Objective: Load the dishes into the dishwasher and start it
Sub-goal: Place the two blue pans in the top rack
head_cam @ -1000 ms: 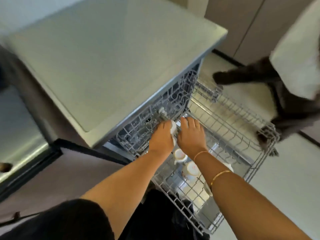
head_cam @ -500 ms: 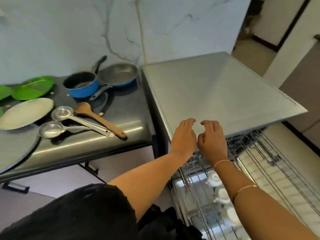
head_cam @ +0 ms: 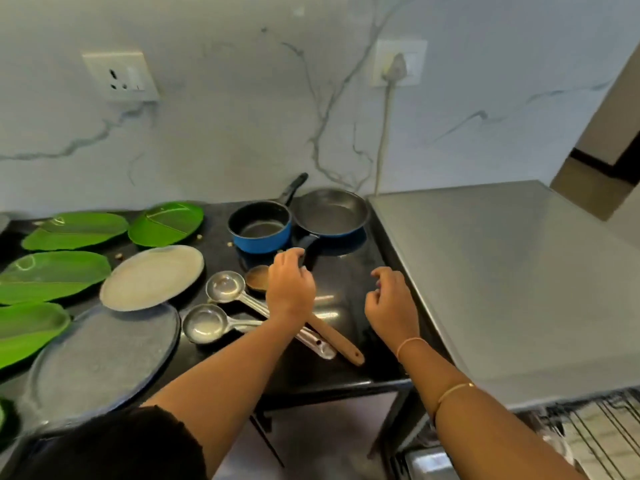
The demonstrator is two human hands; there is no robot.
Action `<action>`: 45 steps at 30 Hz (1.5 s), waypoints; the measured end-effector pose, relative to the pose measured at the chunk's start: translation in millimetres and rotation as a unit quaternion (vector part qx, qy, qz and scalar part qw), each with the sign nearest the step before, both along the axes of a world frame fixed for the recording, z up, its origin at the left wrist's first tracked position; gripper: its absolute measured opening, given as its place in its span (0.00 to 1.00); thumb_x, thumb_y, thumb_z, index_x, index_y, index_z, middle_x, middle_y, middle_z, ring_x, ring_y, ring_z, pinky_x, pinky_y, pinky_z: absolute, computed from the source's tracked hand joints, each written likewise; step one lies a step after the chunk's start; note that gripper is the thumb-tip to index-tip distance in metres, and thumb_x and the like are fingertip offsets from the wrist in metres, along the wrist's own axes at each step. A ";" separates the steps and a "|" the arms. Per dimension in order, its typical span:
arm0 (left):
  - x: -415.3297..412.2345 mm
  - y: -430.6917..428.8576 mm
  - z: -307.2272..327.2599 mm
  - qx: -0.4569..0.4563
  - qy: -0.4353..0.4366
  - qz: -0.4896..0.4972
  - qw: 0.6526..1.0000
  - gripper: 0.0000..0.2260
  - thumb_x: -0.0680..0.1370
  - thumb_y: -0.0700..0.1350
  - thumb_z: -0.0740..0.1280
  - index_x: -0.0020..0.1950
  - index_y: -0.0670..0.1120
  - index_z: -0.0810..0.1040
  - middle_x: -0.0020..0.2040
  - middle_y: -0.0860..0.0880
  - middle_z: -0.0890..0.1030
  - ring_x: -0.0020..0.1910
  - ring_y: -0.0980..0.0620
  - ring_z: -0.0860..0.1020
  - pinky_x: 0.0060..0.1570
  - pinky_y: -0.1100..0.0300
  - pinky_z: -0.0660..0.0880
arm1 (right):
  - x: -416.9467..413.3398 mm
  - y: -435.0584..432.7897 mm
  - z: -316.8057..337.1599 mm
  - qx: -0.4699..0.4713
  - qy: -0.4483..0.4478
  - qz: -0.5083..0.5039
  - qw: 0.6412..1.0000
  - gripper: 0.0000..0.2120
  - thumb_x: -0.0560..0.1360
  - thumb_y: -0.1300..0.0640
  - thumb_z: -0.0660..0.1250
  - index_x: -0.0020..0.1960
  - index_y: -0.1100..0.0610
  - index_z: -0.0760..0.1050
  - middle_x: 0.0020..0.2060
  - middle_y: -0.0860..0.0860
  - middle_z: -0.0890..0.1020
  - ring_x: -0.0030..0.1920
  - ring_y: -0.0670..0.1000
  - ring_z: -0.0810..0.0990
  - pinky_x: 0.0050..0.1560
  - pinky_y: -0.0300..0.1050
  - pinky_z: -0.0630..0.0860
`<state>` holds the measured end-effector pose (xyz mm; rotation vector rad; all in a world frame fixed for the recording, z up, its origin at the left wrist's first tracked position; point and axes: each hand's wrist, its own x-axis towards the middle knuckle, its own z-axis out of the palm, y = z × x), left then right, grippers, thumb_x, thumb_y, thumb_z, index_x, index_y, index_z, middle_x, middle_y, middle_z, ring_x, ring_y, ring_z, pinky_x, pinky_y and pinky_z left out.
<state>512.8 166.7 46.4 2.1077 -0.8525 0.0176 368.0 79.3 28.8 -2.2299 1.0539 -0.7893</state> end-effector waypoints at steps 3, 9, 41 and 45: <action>49.1 1.2 1.8 -0.008 -0.001 0.031 0.999 0.14 0.77 0.38 0.62 0.62 0.43 0.73 0.58 0.45 0.75 0.58 0.46 0.73 0.57 0.55 0.69 | 51.2 -0.3 7.4 0.117 -0.029 -0.006 0.993 0.11 0.75 0.63 0.59 0.57 0.56 0.70 0.43 0.52 0.75 0.42 0.51 0.74 0.42 0.46 0.71; 98.6 2.7 0.1 -0.007 0.027 0.056 0.998 0.13 0.77 0.39 0.62 0.62 0.44 0.72 0.59 0.46 0.74 0.56 0.48 0.74 0.54 0.57 0.70 | 140.4 -14.4 1.8 0.392 -0.136 -0.053 0.908 0.09 0.74 0.61 0.61 0.54 0.54 0.70 0.44 0.55 0.78 0.43 0.52 0.78 0.48 0.50 0.79; 196.6 -179.8 0.6 0.373 -0.065 -0.048 0.924 0.34 0.77 0.41 0.61 0.77 0.40 0.46 0.71 0.39 0.65 0.73 0.39 0.59 0.73 0.42 0.44 | 100.5 -78.0 1.6 0.516 -0.091 -0.138 0.841 0.10 0.78 0.55 0.65 0.41 0.61 0.73 0.29 0.55 0.76 0.27 0.49 0.72 0.26 0.39 0.71; 179.6 -169.4 -1.8 0.373 -0.175 -0.131 0.902 0.21 0.76 0.40 0.62 0.69 0.50 0.68 0.65 0.43 0.70 0.69 0.40 0.63 0.73 0.41 0.47 | 103.7 -74.6 3.2 0.521 -0.097 -0.145 0.836 0.11 0.77 0.55 0.65 0.41 0.62 0.75 0.30 0.56 0.77 0.28 0.49 0.73 0.28 0.39 0.72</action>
